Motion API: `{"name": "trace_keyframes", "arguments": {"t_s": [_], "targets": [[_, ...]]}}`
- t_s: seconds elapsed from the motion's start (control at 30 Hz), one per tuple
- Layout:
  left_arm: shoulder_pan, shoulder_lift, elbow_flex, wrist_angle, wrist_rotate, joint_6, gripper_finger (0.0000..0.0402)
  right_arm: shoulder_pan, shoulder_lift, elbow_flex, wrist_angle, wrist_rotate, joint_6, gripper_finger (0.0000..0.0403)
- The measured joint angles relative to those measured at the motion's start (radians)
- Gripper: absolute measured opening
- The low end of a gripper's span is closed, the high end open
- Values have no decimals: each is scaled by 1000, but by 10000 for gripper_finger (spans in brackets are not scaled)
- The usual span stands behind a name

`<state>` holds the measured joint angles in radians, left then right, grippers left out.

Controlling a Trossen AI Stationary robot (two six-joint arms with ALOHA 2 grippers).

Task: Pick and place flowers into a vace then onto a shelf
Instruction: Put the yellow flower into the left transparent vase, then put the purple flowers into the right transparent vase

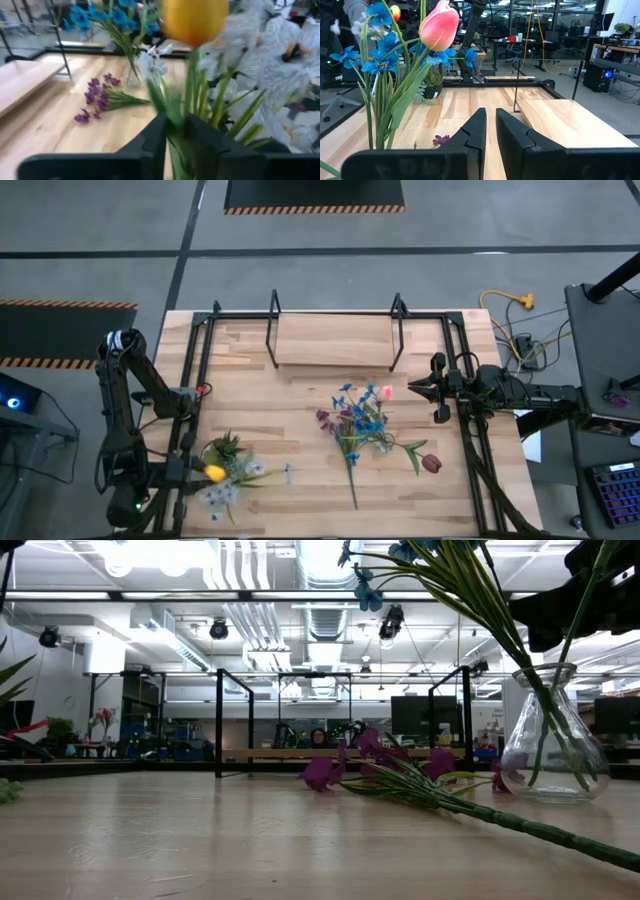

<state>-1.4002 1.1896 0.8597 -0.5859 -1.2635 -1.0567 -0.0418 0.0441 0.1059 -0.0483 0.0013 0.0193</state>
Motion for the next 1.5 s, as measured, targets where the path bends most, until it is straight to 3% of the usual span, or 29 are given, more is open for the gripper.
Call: {"name": "trace_keyframes", "arguments": {"t_s": [0.13, 0.27, 0.47, 0.67, 0.8, 0.97, 1.13, 1.3, 1.5], "targets": [[0, 0, 40, -9, 64, 9, 117, 0, 0, 0, 0, 0, 0, 34], [-2, -7, 106, -38, 133, 29, 151, 0, 0, 0, 0, 0, 0, 34], [-8, -15, 229, -39, 167, 187, 158, 0, 0, 0, 0, 0, 0, 34], [-9, -16, 386, -51, 166, 441, 158, 0, 0, 0, -2, 0, 0, 34], [-8, -17, 461, -53, 141, 631, 158, 0, 0, 0, -6, 0, 0, 34], [9, -24, 472, -53, -75, 763, 158, 0, 0, 0, -6, 0, 0, 34], [147, -79, 431, -55, -57, 790, 157, 0, 0, 0, -6, 0, 0, 34], [398, -154, 387, -9, 161, 839, 157, 0, 0, -1, -6, 0, 3, 34], [670, -211, 296, 301, 520, 1183, 157, 0, 5, -7, -8, -1, 24, 34]]}}
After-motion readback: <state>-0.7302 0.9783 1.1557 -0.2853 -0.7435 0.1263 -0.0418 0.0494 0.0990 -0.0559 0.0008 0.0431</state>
